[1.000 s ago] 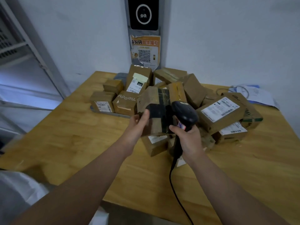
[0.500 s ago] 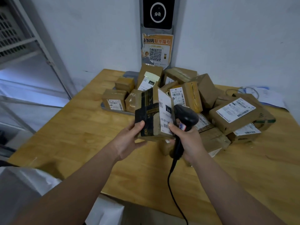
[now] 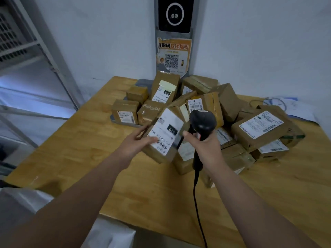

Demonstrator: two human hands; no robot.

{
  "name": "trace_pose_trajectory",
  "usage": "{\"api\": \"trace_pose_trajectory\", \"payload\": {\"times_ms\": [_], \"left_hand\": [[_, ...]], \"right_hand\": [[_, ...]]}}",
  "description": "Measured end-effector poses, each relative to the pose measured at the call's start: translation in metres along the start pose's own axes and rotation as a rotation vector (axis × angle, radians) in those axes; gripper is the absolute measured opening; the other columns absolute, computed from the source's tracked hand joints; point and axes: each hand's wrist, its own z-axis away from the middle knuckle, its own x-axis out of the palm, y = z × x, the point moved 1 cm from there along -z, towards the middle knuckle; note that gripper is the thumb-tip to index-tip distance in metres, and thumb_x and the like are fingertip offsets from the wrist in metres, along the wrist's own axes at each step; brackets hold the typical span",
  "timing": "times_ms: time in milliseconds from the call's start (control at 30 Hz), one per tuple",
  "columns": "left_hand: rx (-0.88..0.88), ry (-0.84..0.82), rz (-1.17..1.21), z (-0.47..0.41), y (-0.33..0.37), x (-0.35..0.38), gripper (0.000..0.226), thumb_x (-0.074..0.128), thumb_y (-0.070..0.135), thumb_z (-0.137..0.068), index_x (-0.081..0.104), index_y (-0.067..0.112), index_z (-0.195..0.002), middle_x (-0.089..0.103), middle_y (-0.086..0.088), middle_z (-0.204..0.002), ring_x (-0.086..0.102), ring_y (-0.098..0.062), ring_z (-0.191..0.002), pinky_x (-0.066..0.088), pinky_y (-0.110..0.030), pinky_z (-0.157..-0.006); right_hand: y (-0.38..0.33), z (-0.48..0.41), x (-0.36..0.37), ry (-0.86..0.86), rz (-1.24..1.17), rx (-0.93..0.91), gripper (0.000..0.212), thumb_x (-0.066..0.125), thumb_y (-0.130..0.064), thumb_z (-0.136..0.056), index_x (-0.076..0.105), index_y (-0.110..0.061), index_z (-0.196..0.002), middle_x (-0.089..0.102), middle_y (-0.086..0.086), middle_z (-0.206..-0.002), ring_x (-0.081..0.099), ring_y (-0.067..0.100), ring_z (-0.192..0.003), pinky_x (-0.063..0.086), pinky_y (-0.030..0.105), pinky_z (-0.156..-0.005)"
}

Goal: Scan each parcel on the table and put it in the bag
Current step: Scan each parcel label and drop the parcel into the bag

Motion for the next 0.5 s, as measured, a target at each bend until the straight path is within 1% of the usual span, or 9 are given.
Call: {"api": "trace_pose_trajectory", "payload": {"times_ms": [67,100,167,233,300,367,433,467,500], "left_hand": [[0.003,-0.127,-0.047,-0.001,0.003,-0.006,0.057,0.078,0.023,-0.074,0.059,0.031,-0.126,0.071,0.0,-0.112,0.064,-0.018,-0.102,0.045,-0.026,-0.078],[0.005,-0.18,-0.051,-0.002,0.004,-0.007,0.061,0.078,0.027,-0.066,0.062,0.03,-0.124,0.072,-0.001,-0.11,0.063,-0.021,-0.104,0.044,-0.029,-0.081],[0.009,-0.269,-0.036,-0.004,0.004,-0.004,0.071,0.072,0.035,-0.054,0.063,0.024,-0.124,0.071,-0.006,-0.111,0.063,-0.024,-0.104,0.043,-0.034,-0.083],[0.026,-0.316,-0.001,-0.007,0.004,0.0,0.073,0.069,0.038,-0.054,0.062,0.014,-0.123,0.069,-0.013,-0.111,0.065,-0.024,-0.098,0.046,-0.033,-0.08],[0.033,-0.264,0.053,-0.013,0.003,0.002,0.072,0.072,0.043,-0.063,0.058,0.01,-0.126,0.068,-0.014,-0.115,0.065,-0.027,-0.105,0.048,-0.037,-0.088],[0.037,-0.15,0.112,-0.018,0.001,0.007,0.061,0.068,0.049,-0.08,0.057,0.013,-0.127,0.069,-0.01,-0.115,0.062,-0.028,-0.114,0.047,-0.041,-0.097],[-0.015,-0.017,0.196,-0.016,0.004,0.017,0.048,0.049,0.056,-0.093,0.06,0.019,-0.122,0.072,-0.005,-0.11,0.064,-0.025,-0.111,0.046,-0.042,-0.1],[-0.054,0.038,0.235,-0.014,0.006,0.023,0.05,0.041,0.061,-0.094,0.061,0.022,-0.118,0.071,-0.004,-0.112,0.063,-0.023,-0.112,0.044,-0.043,-0.102],[-0.088,0.066,0.25,-0.012,0.007,0.028,0.054,0.036,0.066,-0.093,0.06,0.025,-0.118,0.068,-0.003,-0.119,0.059,-0.022,-0.117,0.039,-0.045,-0.107]], "right_hand": [[-0.009,-0.01,-0.014,-0.071,-0.015,0.045,0.031,0.081,-0.024,-0.076,0.058,-0.018,-0.096,0.067,-0.016,-0.076,0.066,0.011,-0.089,0.048,0.025,-0.076],[-0.013,-0.013,-0.021,-0.116,-0.04,0.073,0.03,0.081,-0.024,-0.076,0.06,-0.016,-0.097,0.07,-0.014,-0.076,0.068,0.012,-0.088,0.05,0.025,-0.075],[-0.018,-0.015,-0.032,-0.232,-0.104,0.144,0.032,0.078,-0.02,-0.073,0.064,-0.014,-0.101,0.075,-0.006,-0.085,0.071,0.014,-0.09,0.054,0.026,-0.073],[-0.016,-0.012,-0.038,-0.32,-0.121,0.206,0.035,0.076,-0.019,-0.068,0.066,-0.016,-0.102,0.076,0.001,-0.094,0.072,0.017,-0.093,0.056,0.03,-0.079],[-0.011,-0.008,-0.039,-0.33,-0.136,0.247,0.041,0.076,-0.019,-0.068,0.067,-0.017,-0.107,0.075,0.003,-0.1,0.071,0.018,-0.098,0.056,0.031,-0.081],[-0.003,-0.004,-0.036,-0.266,-0.163,0.258,0.053,0.078,-0.022,-0.066,0.064,-0.015,-0.117,0.075,0.004,-0.105,0.069,0.021,-0.103,0.055,0.032,-0.083],[0.006,-0.002,-0.029,-0.149,-0.221,0.241,0.064,0.08,-0.022,-0.064,0.059,-0.012,-0.124,0.074,0.006,-0.108,0.069,0.023,-0.103,0.057,0.032,-0.078],[0.011,-0.002,-0.025,-0.069,-0.269,0.231,0.067,0.082,-0.02,-0.065,0.057,-0.012,-0.126,0.073,0.008,-0.11,0.07,0.023,-0.102,0.058,0.032,-0.076],[0.015,-0.001,-0.021,0.017,-0.325,0.222,0.069,0.084,-0.018,-0.066,0.055,-0.014,-0.129,0.072,0.008,-0.113,0.07,0.023,-0.101,0.059,0.035,-0.077]]}}
